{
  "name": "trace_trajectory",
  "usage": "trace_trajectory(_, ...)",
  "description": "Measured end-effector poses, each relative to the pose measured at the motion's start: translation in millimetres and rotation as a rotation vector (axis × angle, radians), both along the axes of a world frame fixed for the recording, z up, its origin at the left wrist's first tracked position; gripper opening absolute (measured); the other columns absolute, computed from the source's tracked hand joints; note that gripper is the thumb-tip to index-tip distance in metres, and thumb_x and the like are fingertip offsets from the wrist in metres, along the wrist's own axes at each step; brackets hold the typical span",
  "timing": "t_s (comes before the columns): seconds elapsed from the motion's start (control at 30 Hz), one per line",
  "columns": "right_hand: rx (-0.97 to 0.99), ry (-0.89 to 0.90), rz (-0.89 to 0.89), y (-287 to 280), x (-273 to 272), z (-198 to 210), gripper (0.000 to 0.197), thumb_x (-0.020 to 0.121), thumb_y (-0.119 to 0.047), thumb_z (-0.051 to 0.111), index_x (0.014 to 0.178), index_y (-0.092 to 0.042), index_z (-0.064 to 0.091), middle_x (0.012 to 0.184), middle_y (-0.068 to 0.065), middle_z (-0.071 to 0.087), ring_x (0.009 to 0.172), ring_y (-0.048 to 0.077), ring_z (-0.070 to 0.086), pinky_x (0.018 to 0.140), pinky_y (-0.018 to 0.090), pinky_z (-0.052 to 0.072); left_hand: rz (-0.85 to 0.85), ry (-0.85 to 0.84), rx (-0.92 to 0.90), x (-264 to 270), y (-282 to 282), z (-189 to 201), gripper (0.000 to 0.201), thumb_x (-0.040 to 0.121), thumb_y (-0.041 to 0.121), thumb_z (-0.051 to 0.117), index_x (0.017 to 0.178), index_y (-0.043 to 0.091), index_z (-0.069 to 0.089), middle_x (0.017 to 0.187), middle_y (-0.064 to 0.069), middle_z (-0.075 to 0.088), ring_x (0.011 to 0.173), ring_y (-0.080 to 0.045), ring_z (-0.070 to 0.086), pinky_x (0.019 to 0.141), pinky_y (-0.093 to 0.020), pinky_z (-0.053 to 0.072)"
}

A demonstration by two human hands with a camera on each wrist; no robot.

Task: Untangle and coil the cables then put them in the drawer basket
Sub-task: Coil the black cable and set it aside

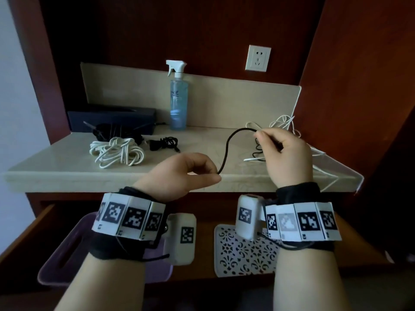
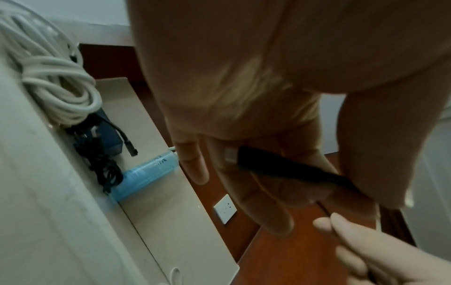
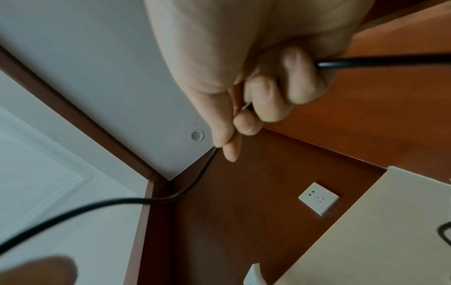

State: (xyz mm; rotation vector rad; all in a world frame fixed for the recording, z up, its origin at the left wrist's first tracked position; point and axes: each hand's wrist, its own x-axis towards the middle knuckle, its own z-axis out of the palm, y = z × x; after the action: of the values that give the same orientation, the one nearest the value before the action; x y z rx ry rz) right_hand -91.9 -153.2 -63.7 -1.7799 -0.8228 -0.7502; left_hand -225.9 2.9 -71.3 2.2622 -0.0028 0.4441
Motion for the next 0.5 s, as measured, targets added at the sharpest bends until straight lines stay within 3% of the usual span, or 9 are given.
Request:
trace_trajectory(0.07, -0.042, 0.032, 0.008, -4.3, 4.3, -0.5, 0.016, 0.09, -0.022, 0.057, 0.093, -0.015, 0.072, 0.085, -0.004, 0.069, 0.081, 0.013, 0.061, 0.072, 0.023, 0.045, 0.009, -0.093, -0.136, 5.6, -5.5, -1.7, 0.018, 0.095, 0.022, 0.05, 0.08, 0.02, 0.061, 0.081, 0.008, 0.066, 0.078, 0.003, 0.058, 0.075, -0.012, 0.04)
trace_trajectory(0.13, -0.158, 0.08, 0.008, -10.9, 9.2, 0.6, 0.017, 0.091, -0.023, 0.056, 0.096, -0.016, 0.071, 0.088, -0.002, 0.069, 0.084, 0.015, 0.061, 0.073, 0.026, 0.044, 0.026, -0.255, -0.471, 14.6, -10.5, -2.0, 0.027, 0.1, 0.014, 0.037, 0.081, 0.015, 0.057, 0.078, 0.005, 0.068, 0.082, -0.001, 0.062, 0.079, -0.013, 0.042)
trace_trajectory(0.2, -0.323, 0.126, 0.048, -14.7, 10.6, 2.0, 0.021, 0.093, -0.023, 0.052, 0.103, -0.019, 0.069, 0.087, -0.004, 0.067, 0.086, 0.014, 0.059, 0.07, 0.024, 0.04, -0.007, -0.391, -0.786, 21.9, -17.3, 1.7, 0.028, 0.101, 0.013, 0.033, 0.086, 0.009, 0.056, 0.083, -0.001, 0.068, 0.091, -0.01, 0.065, 0.09, -0.024, 0.047)
trace_trajectory(0.23, -0.383, 0.143, 0.086, -15.4, 9.7, 2.8, 0.022, 0.094, -0.022, 0.05, 0.107, -0.021, 0.068, 0.084, -0.007, 0.064, 0.086, 0.013, 0.059, 0.069, 0.023, 0.037, -0.009, -0.44, -0.845, 24.8, -21.4, 4.2, 0.028, 0.101, 0.015, 0.033, 0.09, 0.008, 0.057, 0.088, -0.003, 0.068, 0.096, -0.014, 0.066, 0.093, -0.029, 0.048)
trace_trajectory(0.37, -0.56, 0.163, 0.216, -18.9, 8.8, 8.3, 0.025, 0.094, -0.023, 0.049, 0.111, -0.029, 0.066, 0.076, -0.014, 0.062, 0.083, 0.009, 0.058, 0.069, 0.021, 0.039, 0.015, -0.529, -0.85, 33.8, -35.5, 9.0, 0.024, 0.099, 0.026, 0.037, 0.093, 0.009, 0.053, 0.107, -0.007, 0.07, 0.107, -0.021, 0.065, 0.096, -0.038, 0.047)
trace_trajectory(0.5, -0.741, 0.182, 0.303, -24.8, 13.4, 9.5, 0.023, 0.094, -0.027, 0.049, 0.104, -0.034, 0.068, 0.073, -0.015, 0.061, 0.081, 0.006, 0.059, 0.076, 0.022, 0.043, 0.173, -0.515, -0.634, 42.9, -40.6, 6.5, 0.032, 0.099, 0.036, 0.036, 0.096, 0.009, 0.052, 0.091, 0.0, 0.074, 0.101, -0.016, 0.067, 0.101, -0.045, 0.043)
